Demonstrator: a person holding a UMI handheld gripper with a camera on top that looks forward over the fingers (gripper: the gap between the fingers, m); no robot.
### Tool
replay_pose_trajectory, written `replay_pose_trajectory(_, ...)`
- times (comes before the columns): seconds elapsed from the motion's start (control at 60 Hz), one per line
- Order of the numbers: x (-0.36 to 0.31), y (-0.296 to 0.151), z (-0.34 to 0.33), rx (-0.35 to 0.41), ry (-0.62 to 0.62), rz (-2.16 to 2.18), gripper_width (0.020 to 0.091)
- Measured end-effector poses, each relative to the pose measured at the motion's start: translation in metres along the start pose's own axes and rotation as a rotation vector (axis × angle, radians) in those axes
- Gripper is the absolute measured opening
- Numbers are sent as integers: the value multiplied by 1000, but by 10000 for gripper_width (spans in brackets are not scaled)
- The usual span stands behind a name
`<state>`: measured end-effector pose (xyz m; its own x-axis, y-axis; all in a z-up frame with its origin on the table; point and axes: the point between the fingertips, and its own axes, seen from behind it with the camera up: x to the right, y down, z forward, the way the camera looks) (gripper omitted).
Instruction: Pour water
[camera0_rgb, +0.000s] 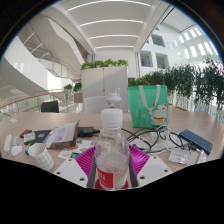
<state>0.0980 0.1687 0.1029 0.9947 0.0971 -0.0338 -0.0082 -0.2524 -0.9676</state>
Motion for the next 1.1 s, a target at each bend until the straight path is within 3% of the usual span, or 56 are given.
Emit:
replay_pose_trajectory(0.133, -10, 37, 12, -53, -65, -26, 503)
replay_pose_trajectory(0.167, -13, 33, 12, -17, -74, -33, 506)
replay_pose_trajectory(0.3, -13, 37, 10, -22, -108, -27, 506)
replay_pose_trajectory(0.4, -13, 39, 10, -50, -109, -40, 550)
replay_pose_trajectory(0.467, -9, 54, 4, -144, -90, -57, 640)
replay_pose_trajectory(0.533, -12, 59, -11, -195, -109, -54, 842)
replay_pose_trajectory(0.55, -12, 59, -17, -203, -113, -49, 858)
replay_pose_trajectory(0.783, -15, 42, -122, -259, -60, -70, 837)
replay_pose_trajectory(1.1, -54, -17, -264, -203, 104, -62, 837)
